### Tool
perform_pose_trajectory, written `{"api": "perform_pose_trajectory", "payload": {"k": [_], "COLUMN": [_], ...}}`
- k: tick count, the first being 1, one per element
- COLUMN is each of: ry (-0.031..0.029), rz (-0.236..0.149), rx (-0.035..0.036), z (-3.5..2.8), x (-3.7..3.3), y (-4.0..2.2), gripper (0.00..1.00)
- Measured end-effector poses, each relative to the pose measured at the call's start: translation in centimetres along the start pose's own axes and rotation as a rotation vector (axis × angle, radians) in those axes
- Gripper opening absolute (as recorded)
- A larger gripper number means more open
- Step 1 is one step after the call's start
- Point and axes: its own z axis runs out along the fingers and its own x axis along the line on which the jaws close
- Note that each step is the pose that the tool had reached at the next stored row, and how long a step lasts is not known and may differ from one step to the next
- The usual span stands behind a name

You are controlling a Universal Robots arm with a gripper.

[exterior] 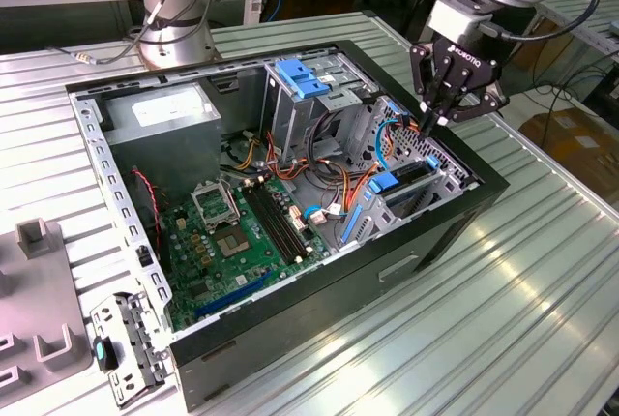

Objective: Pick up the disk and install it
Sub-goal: 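Insert the first disk wire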

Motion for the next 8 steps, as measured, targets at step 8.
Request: {"api": "perform_pose_trajectory", "payload": {"k": [8], "ry": [-0.0006], "rz": [0.051], "rx": [-0.0014], "z": [0.44], "x": [0.13], "y": [0.86], "gripper": [0.16]}}
